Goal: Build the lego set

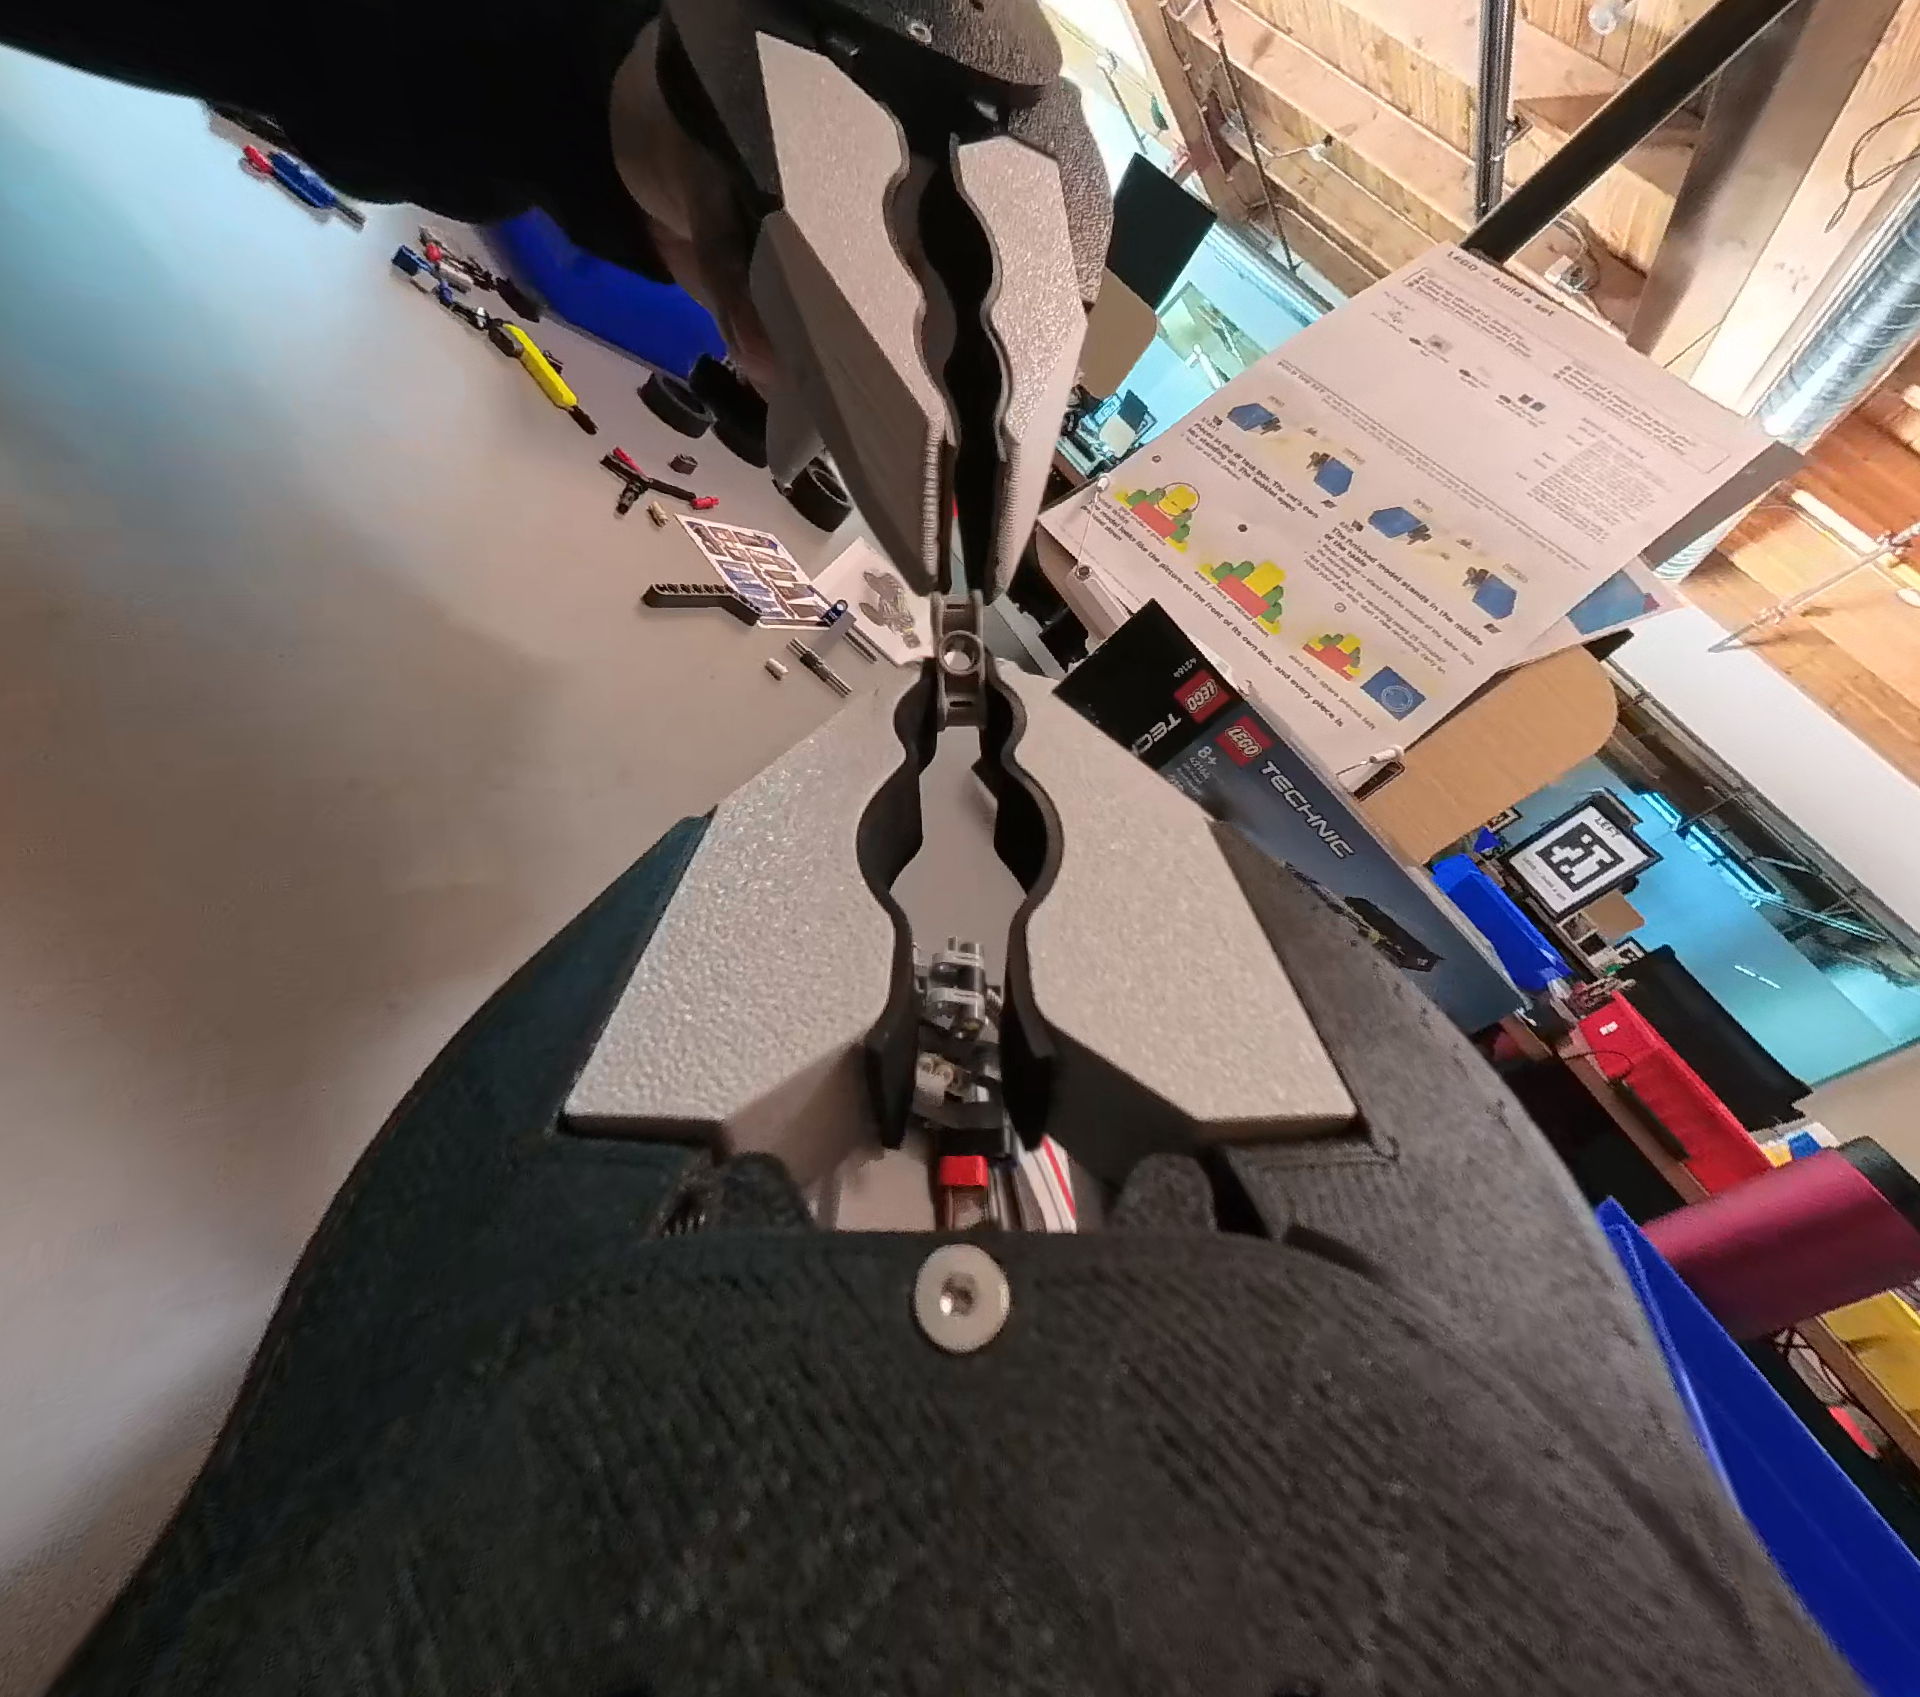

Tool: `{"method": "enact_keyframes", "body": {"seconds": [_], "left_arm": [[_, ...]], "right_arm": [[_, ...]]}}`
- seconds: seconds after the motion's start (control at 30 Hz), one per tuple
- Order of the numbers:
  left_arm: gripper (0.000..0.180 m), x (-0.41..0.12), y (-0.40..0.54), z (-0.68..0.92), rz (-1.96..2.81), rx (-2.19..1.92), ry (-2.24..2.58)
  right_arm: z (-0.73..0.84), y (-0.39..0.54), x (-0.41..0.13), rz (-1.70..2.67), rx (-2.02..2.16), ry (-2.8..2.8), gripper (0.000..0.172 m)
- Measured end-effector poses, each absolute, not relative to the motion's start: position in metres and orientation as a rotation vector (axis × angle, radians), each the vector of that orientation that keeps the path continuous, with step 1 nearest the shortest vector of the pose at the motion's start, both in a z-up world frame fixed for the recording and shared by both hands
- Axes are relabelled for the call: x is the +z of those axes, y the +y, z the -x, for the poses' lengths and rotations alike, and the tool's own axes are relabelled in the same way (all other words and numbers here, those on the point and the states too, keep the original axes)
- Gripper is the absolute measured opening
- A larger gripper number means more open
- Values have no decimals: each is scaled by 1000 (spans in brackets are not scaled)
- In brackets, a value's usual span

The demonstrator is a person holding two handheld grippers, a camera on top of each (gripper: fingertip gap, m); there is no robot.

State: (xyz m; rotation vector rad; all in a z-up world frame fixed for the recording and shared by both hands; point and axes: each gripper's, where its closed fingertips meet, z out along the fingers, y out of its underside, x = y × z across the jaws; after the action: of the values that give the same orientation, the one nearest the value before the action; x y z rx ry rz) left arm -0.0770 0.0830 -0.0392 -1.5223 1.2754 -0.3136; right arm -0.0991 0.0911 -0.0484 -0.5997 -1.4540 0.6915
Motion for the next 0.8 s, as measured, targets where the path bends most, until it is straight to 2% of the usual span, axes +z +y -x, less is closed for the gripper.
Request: {"method": "enact_keyframes", "body": {"seconds": [0.17, 0.33, 0.43, 0.8], "left_arm": [[0, -41, 89, 80, 1471, -217, 1310], [30, -43, 95, 85, 1480, -188, 1307], [39, -46, 96, 85, 1509, -206, 1305], [32, -54, 107, 90, 1583, -186, 1275]], "right_arm": [[100, 95, -51, 588, 623, -1477, 4], [98, 104, -47, 610, 627, -1432, 4], [98, 107, -49, 629, 639, -1425, 4], [106, 116, -67, 788, 660, -1449, 5]]}}
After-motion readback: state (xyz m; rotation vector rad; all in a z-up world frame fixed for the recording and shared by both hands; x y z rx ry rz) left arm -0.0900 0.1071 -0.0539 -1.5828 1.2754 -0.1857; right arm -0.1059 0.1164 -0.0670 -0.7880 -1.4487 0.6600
